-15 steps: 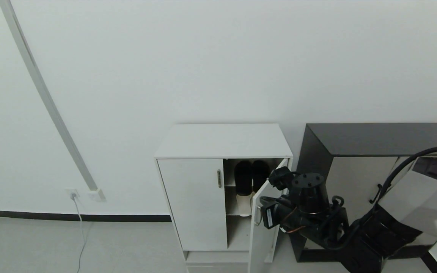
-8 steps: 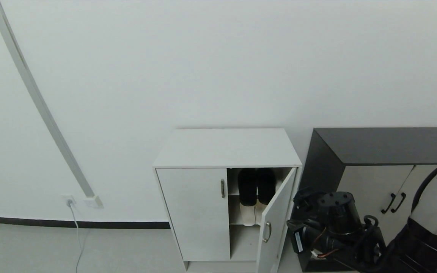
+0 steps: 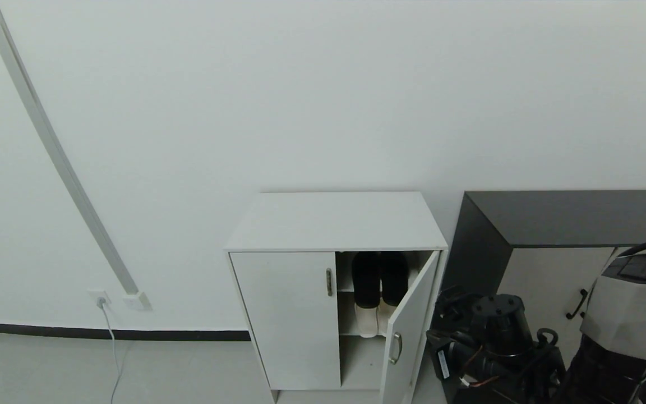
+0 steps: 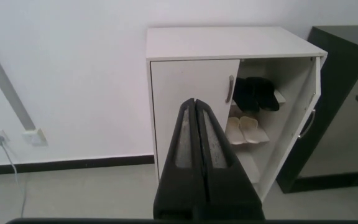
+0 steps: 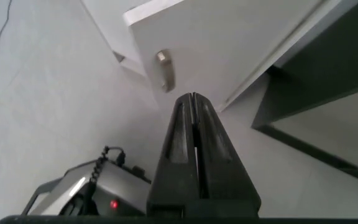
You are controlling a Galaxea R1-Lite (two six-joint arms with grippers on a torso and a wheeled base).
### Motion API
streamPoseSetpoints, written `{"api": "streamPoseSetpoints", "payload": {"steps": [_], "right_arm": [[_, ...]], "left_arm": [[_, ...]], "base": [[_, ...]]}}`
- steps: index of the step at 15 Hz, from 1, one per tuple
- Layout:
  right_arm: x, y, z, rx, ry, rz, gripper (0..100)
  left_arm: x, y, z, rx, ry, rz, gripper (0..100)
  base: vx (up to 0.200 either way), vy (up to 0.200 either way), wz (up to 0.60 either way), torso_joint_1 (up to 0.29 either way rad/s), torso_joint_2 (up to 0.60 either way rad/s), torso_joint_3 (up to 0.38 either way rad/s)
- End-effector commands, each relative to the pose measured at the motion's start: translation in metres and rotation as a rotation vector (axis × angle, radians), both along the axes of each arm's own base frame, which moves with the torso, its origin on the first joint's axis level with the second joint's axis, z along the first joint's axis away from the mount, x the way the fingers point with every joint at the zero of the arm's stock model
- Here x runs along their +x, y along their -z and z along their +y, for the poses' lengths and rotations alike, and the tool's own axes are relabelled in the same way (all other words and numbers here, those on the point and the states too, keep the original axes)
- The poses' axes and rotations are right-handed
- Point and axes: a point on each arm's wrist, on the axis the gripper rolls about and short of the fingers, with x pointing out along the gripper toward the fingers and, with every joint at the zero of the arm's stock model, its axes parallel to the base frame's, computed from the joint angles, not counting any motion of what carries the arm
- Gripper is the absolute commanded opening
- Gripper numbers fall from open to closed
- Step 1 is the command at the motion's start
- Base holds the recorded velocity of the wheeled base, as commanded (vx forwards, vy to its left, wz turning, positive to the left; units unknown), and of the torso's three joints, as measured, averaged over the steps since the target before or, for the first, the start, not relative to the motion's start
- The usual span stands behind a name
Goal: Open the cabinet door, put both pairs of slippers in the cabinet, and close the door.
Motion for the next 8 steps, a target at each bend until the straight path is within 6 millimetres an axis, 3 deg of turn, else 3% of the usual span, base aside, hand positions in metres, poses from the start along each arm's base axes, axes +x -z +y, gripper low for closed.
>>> {"api": "streamPoseSetpoints", "payload": {"steps": [1,3,8], "right_arm": [[-0.0022,0.0146,-0.0008,-0.029,-0.001,0.04,0],[-0.0041,0.0156,-0.0022,-0.033,-0.001,0.045,0],[0.0029,0.0157,0.0028,-0.007,-0.003,0.011,0]], "left_arm": [[0.0001,0.0,0.0,0.0,0.0,0.002,0],[0.0001,0.0,0.0,0.0,0.0,0.002,0],[0.0001,0.0,0.0,0.0,0.0,0.002,0]], "base": [[0.2,0.0,0.0,-0.027,-0.01,0.007],[0.2,0.0,0.0,0.0,0.0,0.005],[0.0,0.0,0.0,0.0,0.0,0.0]]}}
